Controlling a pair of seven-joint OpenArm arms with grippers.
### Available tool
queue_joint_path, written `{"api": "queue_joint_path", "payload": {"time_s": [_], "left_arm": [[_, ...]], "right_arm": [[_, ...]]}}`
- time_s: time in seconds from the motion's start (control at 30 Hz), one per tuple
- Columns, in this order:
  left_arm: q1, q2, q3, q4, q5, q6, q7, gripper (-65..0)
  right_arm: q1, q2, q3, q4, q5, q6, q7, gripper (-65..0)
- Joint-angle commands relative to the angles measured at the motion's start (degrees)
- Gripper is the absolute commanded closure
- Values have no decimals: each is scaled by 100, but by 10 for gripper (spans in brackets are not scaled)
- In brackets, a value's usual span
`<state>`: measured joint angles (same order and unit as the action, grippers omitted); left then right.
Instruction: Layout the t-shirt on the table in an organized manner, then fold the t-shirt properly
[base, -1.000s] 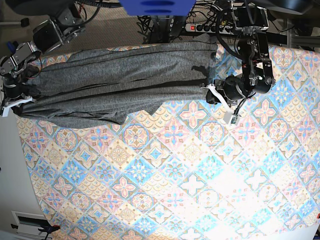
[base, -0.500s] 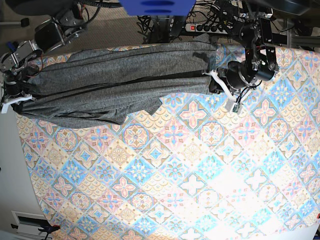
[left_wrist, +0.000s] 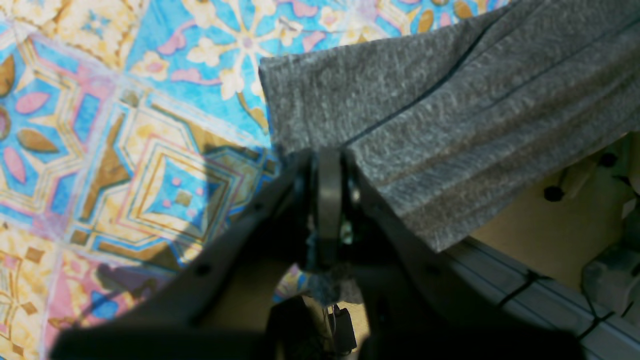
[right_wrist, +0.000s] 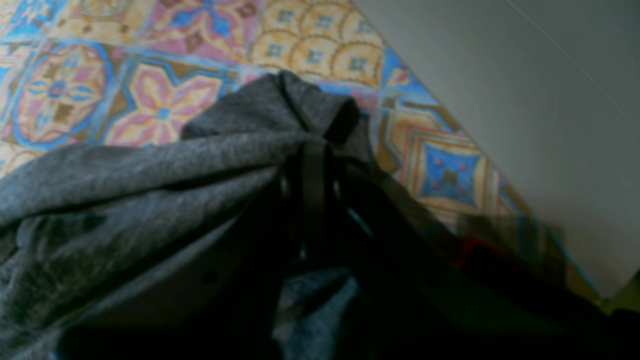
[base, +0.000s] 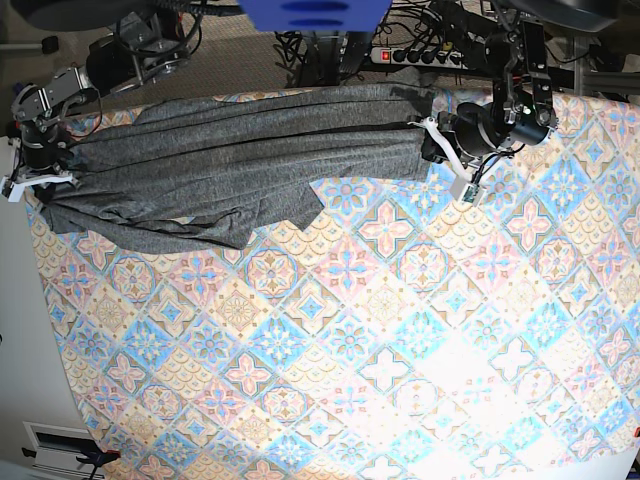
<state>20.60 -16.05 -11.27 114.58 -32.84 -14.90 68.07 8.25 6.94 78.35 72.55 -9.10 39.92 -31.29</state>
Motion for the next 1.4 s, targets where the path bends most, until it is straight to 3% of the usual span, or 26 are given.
{"api": "queue_joint_path", "payload": {"time_s": [0.0,0.23,0.33,0.4,0.53,0.73,1.0,1.2,1.37], "left_arm": [[-7,-52,6,-34,0,-18,-51,0],[-51,-43,-29,-579,53,52,-51,0],[-42,10,6,-579,484,52,-51,0],[-51,203,-3,-579,888,52,-51,0],[-113,405,6,-562,1565,52,239,0],[-552,643,-3,-562,1583,52,1074,0],[-605,643,50,-8,1574,-9,1127,0],[-596,643,50,335,1565,-9,942,-251],[-631,810,15,344,1565,-9,1193,-429]], "right_arm": [[76,137,3,107,124,8,171,0],[76,137,3,107,124,8,153,0],[67,137,3,107,124,8,153,0],[58,137,3,169,124,8,162,-63],[50,75,3,547,124,8,153,-127],[-47,-30,3,863,124,8,171,-131],[-56,-30,3,881,124,8,171,-134],[-56,-30,-24,881,115,8,171,-134],[-56,-30,-24,846,115,8,171,-134]]}}
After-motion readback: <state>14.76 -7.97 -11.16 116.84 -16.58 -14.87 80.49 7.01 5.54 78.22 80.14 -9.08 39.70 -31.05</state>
